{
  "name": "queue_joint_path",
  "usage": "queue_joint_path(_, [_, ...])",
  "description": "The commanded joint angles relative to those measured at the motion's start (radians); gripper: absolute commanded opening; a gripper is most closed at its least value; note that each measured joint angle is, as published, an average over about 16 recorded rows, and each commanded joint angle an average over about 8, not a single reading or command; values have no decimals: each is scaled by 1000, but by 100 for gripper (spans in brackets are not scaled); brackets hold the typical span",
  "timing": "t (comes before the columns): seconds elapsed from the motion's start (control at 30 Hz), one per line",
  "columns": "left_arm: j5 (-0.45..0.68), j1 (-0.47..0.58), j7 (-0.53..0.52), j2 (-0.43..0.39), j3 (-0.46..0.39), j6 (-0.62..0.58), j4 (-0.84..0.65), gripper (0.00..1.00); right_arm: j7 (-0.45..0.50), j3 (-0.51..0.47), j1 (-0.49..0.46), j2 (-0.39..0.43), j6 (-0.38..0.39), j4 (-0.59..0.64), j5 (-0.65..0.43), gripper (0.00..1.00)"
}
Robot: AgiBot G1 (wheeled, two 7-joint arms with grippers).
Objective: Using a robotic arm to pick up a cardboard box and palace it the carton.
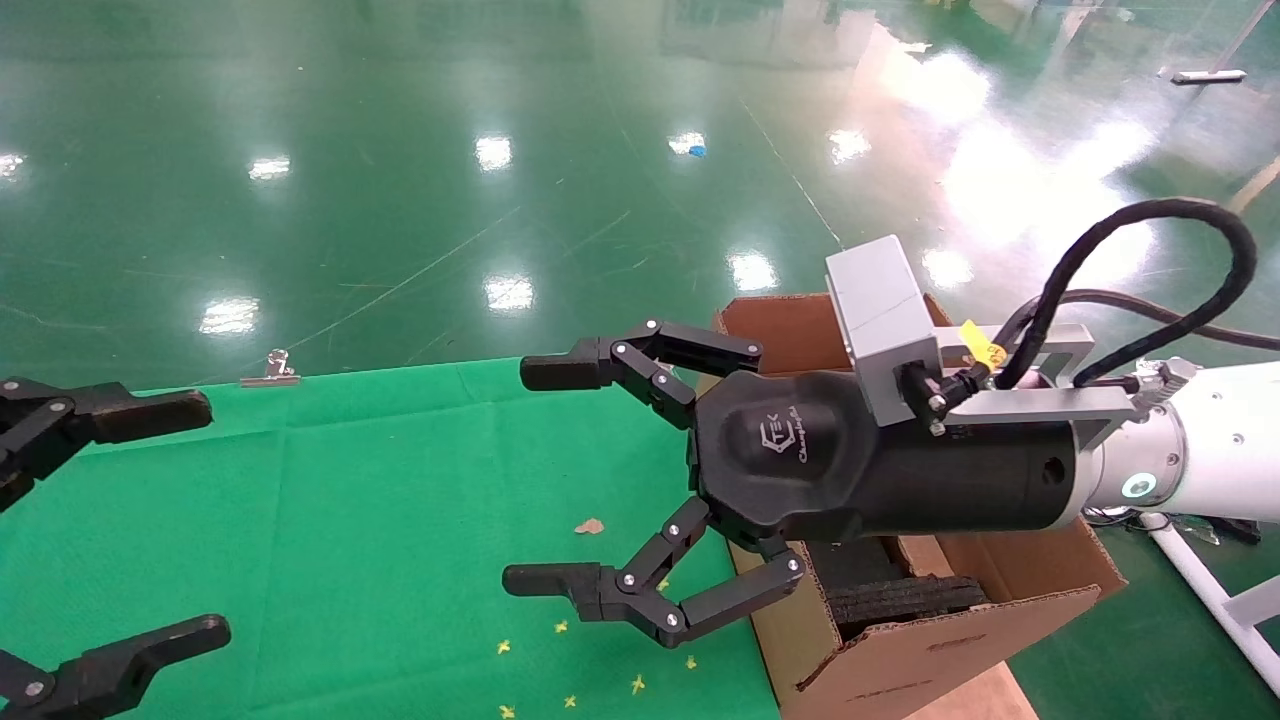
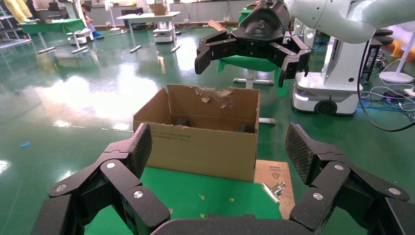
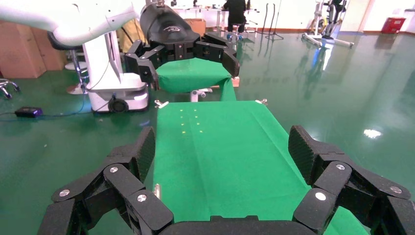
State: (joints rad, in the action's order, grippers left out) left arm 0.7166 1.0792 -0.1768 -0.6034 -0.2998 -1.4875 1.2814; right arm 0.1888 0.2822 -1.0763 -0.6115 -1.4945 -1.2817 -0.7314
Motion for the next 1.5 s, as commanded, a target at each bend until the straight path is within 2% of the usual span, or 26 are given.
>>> queue_joint_path(0.03, [0,0,0,0,0,0,0,100,0,0,0,0,0,0,0,100])
queue_joint_path(1.5, [0,0,0,0,0,0,0,100,0,1,-1,0,0,1,0,100])
